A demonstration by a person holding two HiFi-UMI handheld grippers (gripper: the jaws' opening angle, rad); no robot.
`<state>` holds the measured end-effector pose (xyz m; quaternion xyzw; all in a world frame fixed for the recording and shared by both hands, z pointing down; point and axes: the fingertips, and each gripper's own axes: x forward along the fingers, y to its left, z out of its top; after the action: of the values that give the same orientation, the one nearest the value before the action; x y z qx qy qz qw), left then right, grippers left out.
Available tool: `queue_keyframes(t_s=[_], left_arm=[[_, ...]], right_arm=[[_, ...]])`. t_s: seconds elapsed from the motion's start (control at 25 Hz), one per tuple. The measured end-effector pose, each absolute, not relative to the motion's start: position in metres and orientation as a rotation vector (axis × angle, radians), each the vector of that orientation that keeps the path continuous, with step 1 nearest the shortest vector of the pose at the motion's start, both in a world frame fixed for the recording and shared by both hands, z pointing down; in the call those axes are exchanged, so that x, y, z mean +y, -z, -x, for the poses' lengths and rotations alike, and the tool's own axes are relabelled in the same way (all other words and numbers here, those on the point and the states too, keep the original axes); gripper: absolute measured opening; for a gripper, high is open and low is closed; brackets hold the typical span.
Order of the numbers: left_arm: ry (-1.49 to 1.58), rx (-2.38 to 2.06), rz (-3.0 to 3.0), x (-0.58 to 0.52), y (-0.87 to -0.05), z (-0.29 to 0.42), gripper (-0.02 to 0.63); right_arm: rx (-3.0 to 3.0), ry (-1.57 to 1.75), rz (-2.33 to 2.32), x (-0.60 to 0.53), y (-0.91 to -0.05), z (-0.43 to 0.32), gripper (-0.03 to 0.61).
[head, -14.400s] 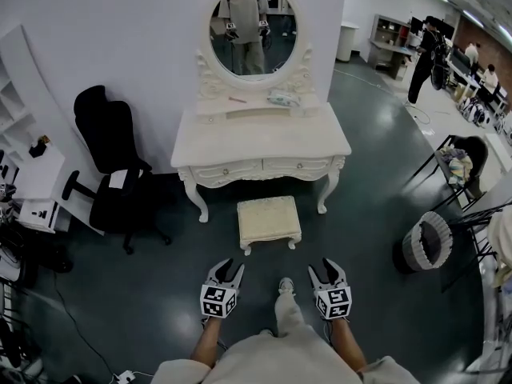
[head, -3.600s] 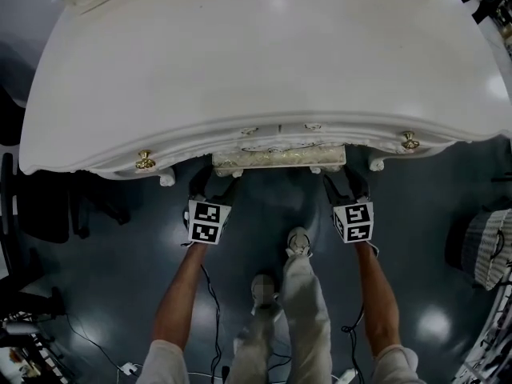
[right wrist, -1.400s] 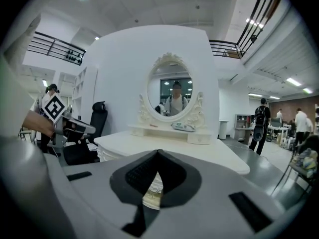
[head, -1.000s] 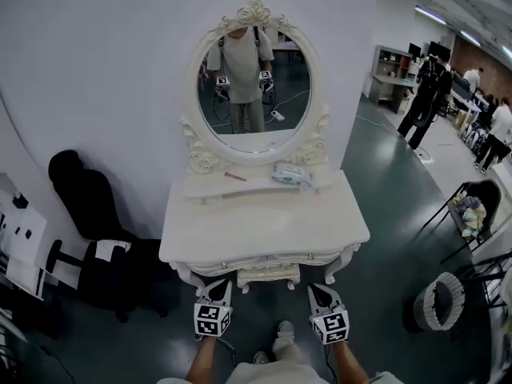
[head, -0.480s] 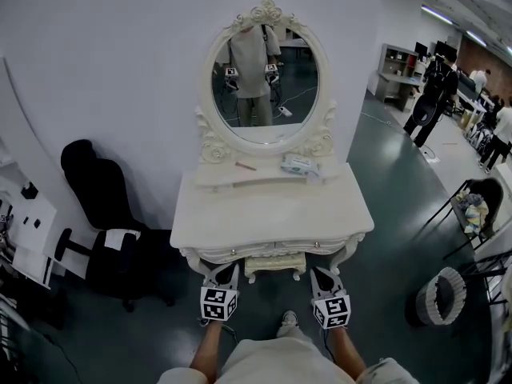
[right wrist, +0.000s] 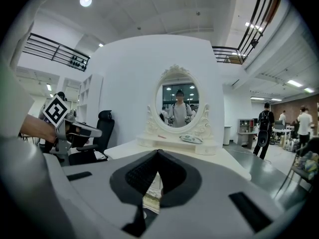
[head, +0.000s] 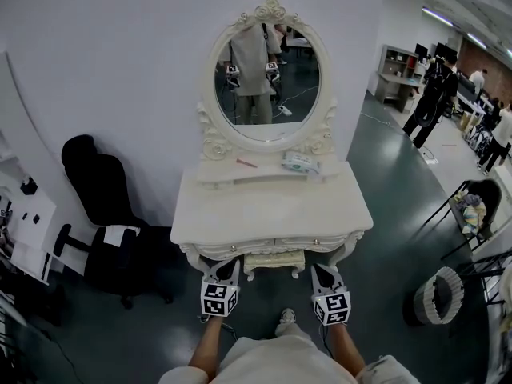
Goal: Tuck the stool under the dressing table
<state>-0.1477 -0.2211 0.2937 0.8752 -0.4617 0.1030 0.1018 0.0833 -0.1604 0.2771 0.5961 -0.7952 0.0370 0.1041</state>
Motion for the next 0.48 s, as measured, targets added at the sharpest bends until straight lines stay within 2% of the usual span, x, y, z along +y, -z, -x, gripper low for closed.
queue_keyframes(t_s=[0.48], left_arm=[[-0.318,-1.367,-2.573,-0.2225,-0.2971,0.1522,0.014]], right_arm=[[-2.337,-0.104,-1.760,-0.1636,-0.2772,-0.0867,0.000]])
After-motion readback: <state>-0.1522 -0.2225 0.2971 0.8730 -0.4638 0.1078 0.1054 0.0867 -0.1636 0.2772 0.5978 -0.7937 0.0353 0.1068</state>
